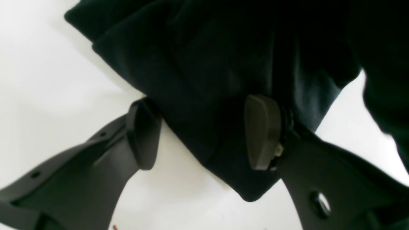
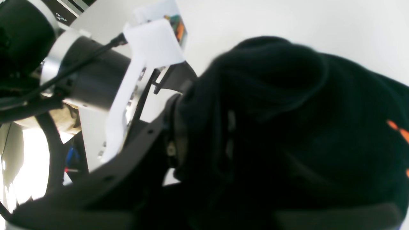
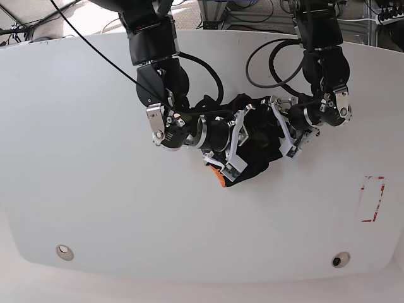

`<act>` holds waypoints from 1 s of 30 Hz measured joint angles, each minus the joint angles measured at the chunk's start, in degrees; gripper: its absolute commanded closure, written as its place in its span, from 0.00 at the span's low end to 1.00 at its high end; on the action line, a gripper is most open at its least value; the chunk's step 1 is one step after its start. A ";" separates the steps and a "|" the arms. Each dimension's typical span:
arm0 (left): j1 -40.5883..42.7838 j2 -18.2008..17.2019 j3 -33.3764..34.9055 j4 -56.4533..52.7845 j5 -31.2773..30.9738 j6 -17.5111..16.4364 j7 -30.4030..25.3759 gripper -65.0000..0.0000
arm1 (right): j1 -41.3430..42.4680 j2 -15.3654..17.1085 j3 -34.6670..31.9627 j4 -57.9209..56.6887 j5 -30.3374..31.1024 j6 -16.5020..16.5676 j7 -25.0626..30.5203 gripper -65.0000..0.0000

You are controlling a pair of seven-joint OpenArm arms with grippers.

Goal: Fold the T-shirt properly
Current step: 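Fold the shirt ends together with both grippers into a bundle, then regrasp the bundled shirt with both grippers and square it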

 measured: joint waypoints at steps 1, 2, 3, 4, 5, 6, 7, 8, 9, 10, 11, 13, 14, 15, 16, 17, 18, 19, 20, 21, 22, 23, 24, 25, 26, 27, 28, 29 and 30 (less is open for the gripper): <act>0.02 0.00 0.00 -0.09 -0.35 0.00 -0.02 0.41 | 0.13 0.04 -0.15 -0.66 0.07 -0.31 1.31 0.57; 0.04 0.00 0.00 -0.09 -0.52 0.00 0.04 0.41 | 0.15 0.13 -0.39 -1.25 0.09 -1.05 2.54 0.51; 0.07 0.00 -0.04 -0.07 -0.83 0.00 0.09 0.41 | 0.24 0.13 -0.59 -1.88 0.24 -2.16 3.82 0.47; 0.09 0.04 -0.15 -0.09 -1.14 0.00 0.11 0.41 | 0.37 0.13 -0.79 -2.58 0.22 -3.26 4.81 0.41; 0.11 0.04 -0.24 -0.09 -1.90 -0.02 0.42 0.42 | 0.68 0.15 -1.20 -3.26 0.20 -4.50 5.60 0.36; 0.15 -0.02 -0.28 -0.11 -2.69 -0.02 0.55 0.43 | 0.96 0.24 -1.95 -4.17 -0.09 -5.99 6.71 0.33; 0.20 -0.11 -0.39 -0.15 -3.41 0.00 0.70 0.46 | 0.98 0.31 -2.67 -4.81 0.00 -7.17 8.02 0.31; 0.24 -0.15 -0.74 -0.22 -4.52 0.00 0.96 0.52 | 1.03 0.28 -3.15 -5.14 0.15 -8.26 9.01 0.29; 0.44 -0.09 -1.79 -0.39 -5.99 0.00 1.55 0.57 | 1.05 0.28 -3.50 -5.27 0.24 -8.96 9.68 0.29; 0.61 0.00 -3.02 -0.48 -7.02 -0.02 1.64 0.59 | 1.07 0.28 -3.78 -5.38 0.22 -9.57 9.66 0.30; 0.79 0.02 -3.87 -0.59 -7.45 0.00 1.55 0.61 | 1.05 0.44 -4.13 -5.44 0.26 -10.27 9.68 0.30; 1.11 -0.24 -5.44 -0.68 -8.79 0.17 1.55 0.61 | 1.01 0.63 -4.04 -5.42 0.28 -10.93 9.77 0.30; 1.14 -0.50 -5.66 -0.70 -9.14 0.22 1.55 0.61 | 1.01 0.85 -4.02 -5.20 0.26 -11.06 9.66 0.30; 1.09 -1.05 -5.66 -0.70 -10.05 0.22 1.57 0.61 | 0.85 1.05 -4.00 -4.61 0.22 -11.15 9.33 0.30; 0.98 -1.86 -5.35 -0.70 -11.72 0.20 1.55 0.61 | 0.68 1.25 -3.96 -3.58 0.33 -11.28 9.40 0.30; 0.87 -2.60 -5.29 -0.70 -13.25 0.20 1.53 0.61 | 0.50 1.29 -3.91 -2.36 0.33 -11.28 9.29 0.30; 0.79 -3.26 -5.25 -0.70 -14.64 0.20 1.51 0.61 | 0.22 1.29 -3.89 -0.94 0.48 -11.28 9.20 0.30; 0.61 -4.39 -5.25 -0.70 -15.96 0.20 1.40 0.61 | -0.24 1.29 -3.80 0.48 0.68 -11.28 9.11 0.30; 0.50 -5.49 -5.33 -0.68 -16.70 0.20 1.29 0.61 | -0.57 1.51 -3.69 2.27 1.14 -11.19 8.81 0.30; 0.52 -6.25 -5.51 -0.68 -17.38 0.22 1.31 0.61 | -0.72 2.01 -3.74 4.04 1.22 -11.04 8.22 0.30; 0.59 -6.93 -5.62 -0.70 -18.34 0.22 1.38 0.61 | -0.96 2.75 -3.80 5.97 1.27 -10.80 7.80 0.30; 0.63 -7.82 -5.97 -0.70 -19.45 0.24 1.40 0.61 | -1.22 3.58 -3.82 7.65 1.27 -10.78 7.63 0.31; 0.70 -8.46 -6.84 -0.70 -20.57 0.22 1.53 0.61 | -1.66 4.57 -3.80 9.25 1.51 -10.58 7.74 0.32; 0.68 -8.83 -7.76 -0.72 -21.35 0.20 1.53 0.61 | -2.01 5.66 -3.69 10.80 1.60 -10.62 7.89 0.35; 0.63 -9.09 -8.94 -0.87 -21.70 0.22 1.55 0.61 | -2.32 6.29 -3.63 11.32 1.57 -10.62 7.91 0.38; 0.55 -9.40 -10.16 -0.94 -21.73 0.22 1.33 0.61 | -2.60 7.21 -3.61 11.52 1.53 -10.69 7.82 0.41; 0.50 -9.70 -11.23 -1.03 -21.81 0.20 1.33 0.61 | -2.93 8.17 -3.21 11.45 1.25 -10.64 7.56 0.44; 0.52 -9.97 -11.96 -1.05 -21.81 0.20 1.33 0.61 | -3.37 8.94 -2.69 11.34 1.11 -10.64 7.19 0.50; 0.52 -10.32 -12.66 -1.05 -21.73 0.24 1.29 0.61 | -3.82 9.42 -2.19 11.30 1.09 -10.64 7.19 0.54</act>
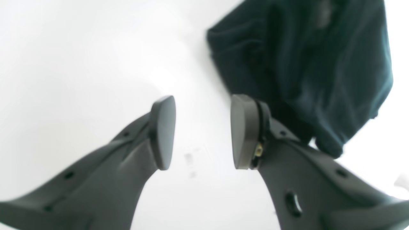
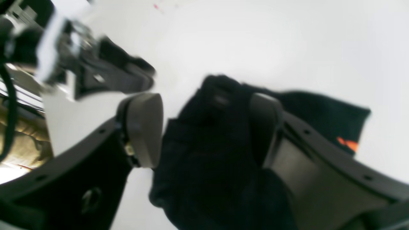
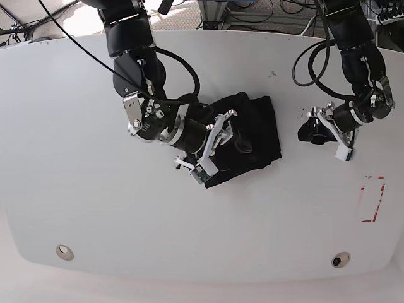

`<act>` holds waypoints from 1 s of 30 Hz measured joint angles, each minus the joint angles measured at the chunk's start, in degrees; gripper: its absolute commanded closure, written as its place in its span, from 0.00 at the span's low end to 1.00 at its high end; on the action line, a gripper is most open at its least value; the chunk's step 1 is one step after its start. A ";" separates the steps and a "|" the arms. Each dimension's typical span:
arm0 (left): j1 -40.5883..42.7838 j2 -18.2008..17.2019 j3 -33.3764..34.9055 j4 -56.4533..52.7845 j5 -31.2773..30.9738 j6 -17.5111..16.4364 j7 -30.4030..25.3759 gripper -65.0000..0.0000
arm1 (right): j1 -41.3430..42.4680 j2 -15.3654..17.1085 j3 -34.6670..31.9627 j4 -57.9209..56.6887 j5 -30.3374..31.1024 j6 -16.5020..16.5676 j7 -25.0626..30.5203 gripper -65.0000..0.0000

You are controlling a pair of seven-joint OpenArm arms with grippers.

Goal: Fold the T-shirt properly
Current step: 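Regrasp the bundled shirt with both grippers and square it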

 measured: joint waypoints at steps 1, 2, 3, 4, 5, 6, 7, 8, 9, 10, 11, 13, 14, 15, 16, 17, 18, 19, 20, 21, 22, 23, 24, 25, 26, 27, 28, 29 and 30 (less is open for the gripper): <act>0.09 -0.37 -0.13 0.00 0.00 -0.02 0.04 0.61 | -0.20 0.76 0.81 -0.11 -0.09 -0.04 0.04 0.59; 0.17 -0.81 -0.09 0.02 0.02 -0.02 0.04 0.61 | -0.33 1.33 1.62 -0.13 -0.04 -0.13 0.07 0.64; 0.17 -1.25 0.02 0.04 0.02 -0.02 0.07 0.61 | -0.48 1.66 2.16 -0.13 0.04 -0.09 0.09 0.71; 0.15 -1.62 0.11 0.02 0.02 -0.02 0.24 0.61 | -0.44 1.84 2.78 -0.24 0.00 -0.04 0.13 0.76; 0.09 -1.64 0.11 0.02 -0.13 -0.02 0.13 0.61 | -0.26 1.86 3.63 -0.87 -0.11 -0.11 0.31 0.79; 0.09 -1.64 0.11 0.00 -0.15 -0.02 -0.02 0.61 | 0.24 1.84 4.52 -2.23 0.09 0.02 0.87 0.83; 0.09 -1.60 0.17 -0.02 -0.15 -0.02 0.04 0.61 | 1.40 1.84 5.11 -3.98 0.07 0.02 0.87 0.85; 0.13 -1.60 0.22 0.00 -0.17 -0.02 0.02 0.61 | 2.47 1.84 5.46 -6.51 -0.57 -0.42 0.28 0.85; 0.24 -1.60 0.28 0.04 -0.11 -0.02 0.11 0.61 | 3.93 1.92 5.53 -9.03 -1.05 -0.44 0.17 0.85; 0.39 -1.62 0.26 0.09 -0.20 -0.04 0.02 0.61 | 5.07 2.01 5.60 -10.95 -1.29 -0.59 0.13 0.85; 0.52 -1.66 0.22 0.11 -0.11 -0.02 0.07 0.61 | 6.27 1.99 5.64 -12.90 -0.98 -0.59 0.70 0.85; 0.68 -1.73 0.22 0.00 -0.11 -0.02 0.07 0.61 | 7.76 1.81 5.55 -16.72 -0.79 -0.37 3.87 0.84; 0.72 -1.73 0.22 -0.02 -0.15 -0.02 0.09 0.61 | 8.68 1.73 5.53 -19.28 -0.24 -0.22 6.23 0.84; 0.72 -1.73 0.22 0.02 -0.09 -0.02 0.15 0.61 | 9.07 1.66 5.44 -21.64 0.02 -0.13 7.87 0.84; 0.79 -1.70 0.28 0.02 0.00 -0.02 0.20 0.61 | 9.77 1.60 5.07 -24.48 -0.28 0.02 10.29 0.85; 0.83 -1.73 0.33 0.15 -0.24 -0.02 0.17 0.61 | 10.47 1.64 4.48 -27.08 0.26 -0.09 11.85 0.85; 0.76 -1.77 0.46 0.13 -0.09 -0.02 0.26 0.61 | 10.97 1.68 3.34 -29.57 -0.26 -0.94 12.81 0.85; 0.79 -1.79 0.98 0.15 0.26 0.17 0.20 0.61 | 11.45 2.01 1.31 -32.46 -0.61 -1.16 15.10 0.85; 0.79 -1.95 1.49 0.17 -0.07 0.15 0.11 0.61 | 11.69 2.29 -0.70 -34.73 -0.66 -1.31 17.05 0.85; 0.79 -2.05 2.29 0.15 -0.04 0.13 0.17 0.61 | 11.98 2.34 -2.08 -36.17 -0.50 -1.27 18.84 0.85; 0.74 -1.97 2.84 0.17 -0.07 0.13 0.22 0.61 | 12.00 2.25 -3.43 -37.42 0.17 -1.31 20.46 0.85; 0.76 -1.90 3.54 0.17 -0.13 0.13 0.20 0.61 | 12.15 2.12 -4.94 -38.40 -0.02 -1.68 22.49 0.85; 0.79 -1.90 4.24 0.17 -0.20 0.13 0.11 0.61 | 12.26 1.92 -6.08 -39.01 -0.33 -2.78 23.52 0.85; 0.79 -1.92 5.05 0.17 -0.13 0.13 0.24 0.61 | 12.31 1.46 -7.26 -39.63 -1.60 -4.76 25.16 0.85; 0.76 -1.90 5.57 0.15 -0.15 0.15 0.24 0.61 | 12.37 0.70 -8.09 -40.28 -2.95 -7.10 26.58 0.85; 0.74 -1.95 6.32 0.15 -0.13 0.13 0.24 0.61 | 12.46 0.17 -8.39 -40.89 -4.26 -8.66 27.47 0.85; 0.66 -1.92 6.78 0.15 -0.22 0.13 0.22 0.61 | 12.61 -0.70 -8.52 -41.88 -6.12 -10.01 28.70 0.85; 0.61 -1.86 7.06 0.15 -0.17 0.13 0.24 0.61 | 12.72 -1.60 -8.44 -42.75 -7.67 -10.51 29.66 0.85; 0.57 -1.88 7.32 0.17 -0.13 0.13 0.24 0.61 | 12.79 -2.25 -8.02 -43.30 -8.74 -10.45 29.99 0.85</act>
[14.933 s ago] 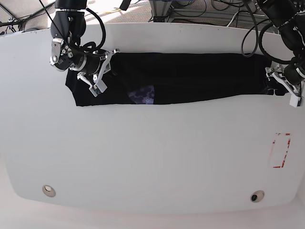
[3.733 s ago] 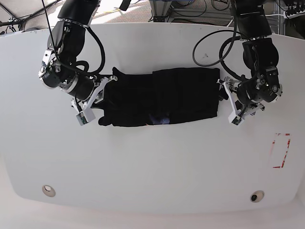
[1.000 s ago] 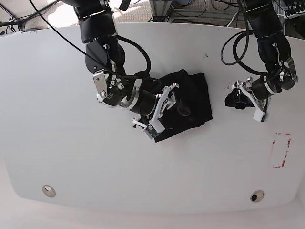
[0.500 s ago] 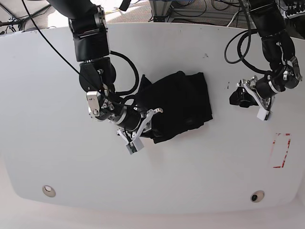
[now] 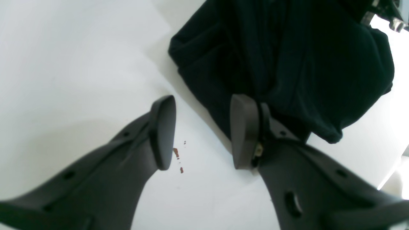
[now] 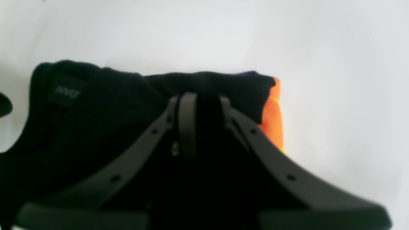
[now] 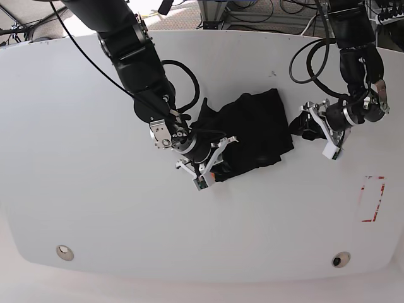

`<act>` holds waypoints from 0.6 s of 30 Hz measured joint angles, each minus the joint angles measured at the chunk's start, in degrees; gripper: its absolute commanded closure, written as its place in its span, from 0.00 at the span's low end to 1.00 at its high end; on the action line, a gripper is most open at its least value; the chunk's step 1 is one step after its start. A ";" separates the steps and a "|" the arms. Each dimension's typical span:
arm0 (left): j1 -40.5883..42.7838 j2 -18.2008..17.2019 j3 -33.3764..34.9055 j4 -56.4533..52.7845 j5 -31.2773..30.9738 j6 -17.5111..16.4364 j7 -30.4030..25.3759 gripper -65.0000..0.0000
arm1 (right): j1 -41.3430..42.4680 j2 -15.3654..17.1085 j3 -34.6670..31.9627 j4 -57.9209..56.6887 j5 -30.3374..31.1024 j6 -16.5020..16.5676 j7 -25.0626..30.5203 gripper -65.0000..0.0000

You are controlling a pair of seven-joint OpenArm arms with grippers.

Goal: Fold the T-shirt properly
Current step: 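Regrasp the bundled shirt with both grippers and square it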

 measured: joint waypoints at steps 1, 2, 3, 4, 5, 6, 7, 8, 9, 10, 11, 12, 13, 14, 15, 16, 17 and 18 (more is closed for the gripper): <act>-0.04 0.00 0.13 0.13 -0.04 0.00 -0.02 0.61 | 0.11 -0.57 0.52 -0.22 -0.79 -0.28 -0.02 0.85; 0.00 0.13 0.24 0.74 0.13 0.02 0.07 0.61 | 0.07 -1.07 1.09 -0.17 -1.38 -0.28 -0.37 0.85; 0.07 0.17 0.48 1.75 0.20 0.02 0.11 0.61 | -0.02 -1.18 1.64 -0.02 -1.29 -0.24 -0.79 0.85; 0.11 0.11 1.22 3.13 0.26 0.04 0.15 0.61 | -0.37 -1.31 2.27 1.14 -1.42 -0.26 -1.97 0.85; 0.09 0.02 2.05 4.61 0.37 0.04 0.26 0.61 | -0.85 -1.36 2.78 2.84 -1.64 -0.66 -3.74 0.85; -0.15 -0.15 3.63 7.13 0.31 0.02 0.17 0.61 | -2.05 -1.33 3.32 4.98 -1.79 -0.90 -5.97 0.85; -0.15 -0.07 4.50 8.41 -0.13 -0.17 0.09 0.61 | -2.58 -1.27 3.98 7.89 -1.97 -0.83 -8.15 0.85; -0.24 -0.02 5.97 10.23 0.22 0.07 -0.28 0.61 | -3.72 -0.96 4.68 10.21 -2.49 -1.16 -11.04 0.85; -0.46 0.00 7.41 11.78 -0.11 0.00 -0.09 0.61 | -4.59 -0.74 5.46 13.79 -2.93 -1.03 -14.14 0.85; -0.35 0.24 8.59 13.18 -0.48 -0.15 -0.35 0.61 | -5.05 -0.44 5.57 16.02 -2.89 -0.81 -15.69 0.85; -0.26 0.33 9.38 14.25 -0.59 -0.17 -0.57 0.61 | -5.25 0.04 5.70 18.69 -3.02 -0.81 -17.68 0.85; -0.33 0.42 10.38 15.28 -0.48 -0.17 -0.24 0.61 | -5.35 0.26 5.95 20.61 -3.06 -0.92 -19.56 0.85; -0.46 0.87 11.34 16.24 -0.33 -0.15 0.02 0.61 | -5.33 0.33 6.01 22.58 -3.34 -1.05 -20.98 0.85; -0.59 1.40 12.07 17.09 -0.15 -0.13 0.28 0.61 | -5.33 0.46 6.23 24.81 -3.48 -1.16 -21.53 0.85; -0.81 1.81 12.72 17.62 0.07 -0.15 0.28 0.61 | -5.29 0.61 6.29 27.06 -3.39 -1.14 -22.51 0.85; -1.29 2.51 13.90 17.84 0.04 -0.15 0.24 0.61 | -5.16 0.83 6.29 28.41 -3.08 -1.07 -22.97 0.85; -1.55 3.23 14.95 17.90 -0.07 -0.15 0.15 0.61 | -5.14 0.94 6.23 29.86 -2.67 -0.52 -23.45 0.85; -1.66 3.72 15.82 17.97 0.00 -0.15 -0.09 0.61 | -5.14 0.96 6.34 30.62 -2.73 -0.68 -23.65 0.85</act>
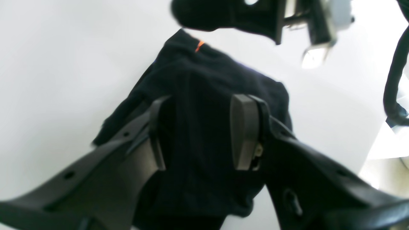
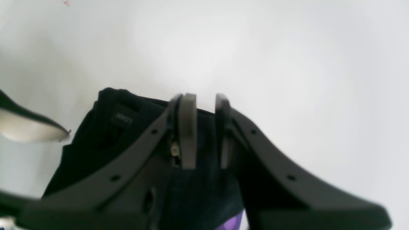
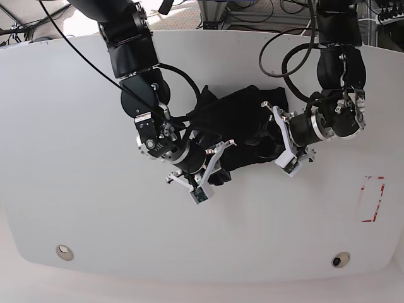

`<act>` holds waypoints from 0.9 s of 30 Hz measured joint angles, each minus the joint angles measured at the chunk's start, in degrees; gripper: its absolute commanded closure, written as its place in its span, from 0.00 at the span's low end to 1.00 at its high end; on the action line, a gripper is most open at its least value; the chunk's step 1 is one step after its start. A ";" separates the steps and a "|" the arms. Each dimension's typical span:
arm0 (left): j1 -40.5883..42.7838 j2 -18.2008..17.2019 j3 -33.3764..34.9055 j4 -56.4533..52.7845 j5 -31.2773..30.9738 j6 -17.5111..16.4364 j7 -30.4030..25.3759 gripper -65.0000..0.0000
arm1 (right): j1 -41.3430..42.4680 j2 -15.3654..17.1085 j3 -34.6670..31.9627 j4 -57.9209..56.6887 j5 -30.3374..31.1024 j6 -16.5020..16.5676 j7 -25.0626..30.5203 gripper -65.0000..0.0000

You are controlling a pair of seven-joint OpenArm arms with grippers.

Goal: Fold the T-shirt properly
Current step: 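Regrasp the bundled shirt with both grippers and square it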

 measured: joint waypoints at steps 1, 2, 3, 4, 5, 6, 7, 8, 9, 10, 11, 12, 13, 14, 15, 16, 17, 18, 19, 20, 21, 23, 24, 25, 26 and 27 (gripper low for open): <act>-0.02 0.70 0.66 -0.02 0.17 -0.02 0.02 0.61 | 0.02 0.07 -0.02 0.22 -0.02 0.00 -0.39 0.85; 0.04 1.60 1.36 -0.02 1.18 -0.02 -0.02 0.61 | 0.02 0.31 -0.02 0.15 -0.02 0.04 -0.39 0.85; 0.02 2.45 1.86 -0.50 2.36 -0.04 -0.15 0.61 | 0.09 0.68 -0.02 -0.46 -0.09 -0.04 -0.50 0.85; 0.00 3.21 2.40 -1.22 4.24 -0.04 -0.31 0.61 | 0.55 0.87 0.00 -1.44 -0.02 0.00 -0.24 0.85; 0.15 4.00 2.97 -2.12 6.47 -0.02 0.00 0.61 | 1.40 1.09 0.00 -2.97 -0.11 0.04 -0.63 0.85; 0.28 4.42 3.26 -2.67 7.61 -0.04 0.28 0.61 | 1.97 1.05 0.09 -5.22 -0.48 0.11 -1.40 0.85; 0.39 4.66 3.50 -3.13 8.44 0.00 0.28 0.61 | 2.64 1.07 0.15 -7.28 -0.96 1.79 -1.22 0.85; 0.66 4.70 3.72 -3.37 8.63 0.00 0.31 0.61 | 3.30 1.07 0.20 -8.68 -0.98 2.99 -1.03 0.85; 1.03 4.61 4.07 -3.67 8.63 -0.02 0.28 0.61 | 3.87 1.07 0.17 -9.97 -1.01 4.26 -0.02 0.85; 1.16 4.55 4.15 -4.20 8.74 0.00 0.11 0.61 | 4.26 0.87 0.13 -11.93 -0.74 5.22 2.56 0.85; 1.42 4.55 4.15 -4.59 8.74 0.00 0.07 0.61 | 4.52 0.68 -0.02 -13.35 -0.48 5.81 4.42 0.85; 1.81 4.52 4.02 -5.07 8.76 0.00 0.07 0.61 | 4.92 0.68 -0.17 -14.99 -0.46 6.12 6.23 0.85; 2.12 4.44 3.98 -5.40 8.85 -0.02 0.11 0.61 | 4.98 0.48 -0.20 -16.57 -0.52 6.47 7.45 0.85; 2.47 4.33 3.96 -5.79 9.14 -0.02 0.13 0.61 | 5.16 0.33 -0.22 -18.23 -0.33 6.67 8.66 0.85; 2.75 4.28 3.89 -6.19 9.14 0.00 0.07 0.61 | 5.29 0.33 -0.24 -20.20 -0.42 6.67 10.10 0.85; 2.82 3.85 3.91 -6.93 9.03 -0.02 -0.04 0.61 | 5.44 0.42 -0.26 -22.18 -0.52 6.58 11.02 0.85; 2.80 3.41 4.04 -7.61 9.05 -0.02 -0.11 0.61 | 5.57 0.46 -0.22 -24.13 -0.55 6.60 11.91 0.85; 2.75 2.64 4.15 -8.66 8.98 -0.04 -0.46 0.61 | 5.79 0.70 -0.24 -25.59 -0.61 6.82 12.98 0.85; 2.69 2.03 4.04 -9.79 9.07 -0.02 -0.39 0.61 | 5.92 0.79 -0.22 -27.15 -0.13 6.91 14.36 0.85; 2.51 1.46 3.91 -11.13 9.27 -0.02 -0.68 0.61 | 5.95 1.25 -0.20 -28.26 -0.02 7.43 15.91 0.85; 2.38 1.09 3.91 -12.33 9.42 0.00 -1.25 0.61 | 5.97 1.86 -0.22 -28.61 0.02 7.98 16.68 0.86; 1.97 -0.07 4.46 -14.82 9.33 -0.02 -3.56 0.61 | 5.90 2.51 -0.20 -28.81 0.33 9.16 16.83 0.86; 1.53 -0.57 4.70 -16.00 9.44 -0.04 -4.83 0.61 | 5.53 2.97 -0.17 -28.74 0.44 9.66 16.83 0.86; 0.98 -1.11 4.98 -17.46 9.09 -0.04 -6.23 0.61 | 4.92 3.30 0.04 -28.17 0.63 9.97 16.79 0.86; 0.02 -1.68 5.57 -19.45 9.01 -0.13 -8.11 0.61 | 4.00 3.69 0.20 -27.19 0.61 9.92 16.74 0.86; -1.14 -2.16 6.12 -21.59 9.01 -0.74 -9.44 0.61 | 2.93 4.37 0.26 -25.68 0.70 9.92 16.72 0.86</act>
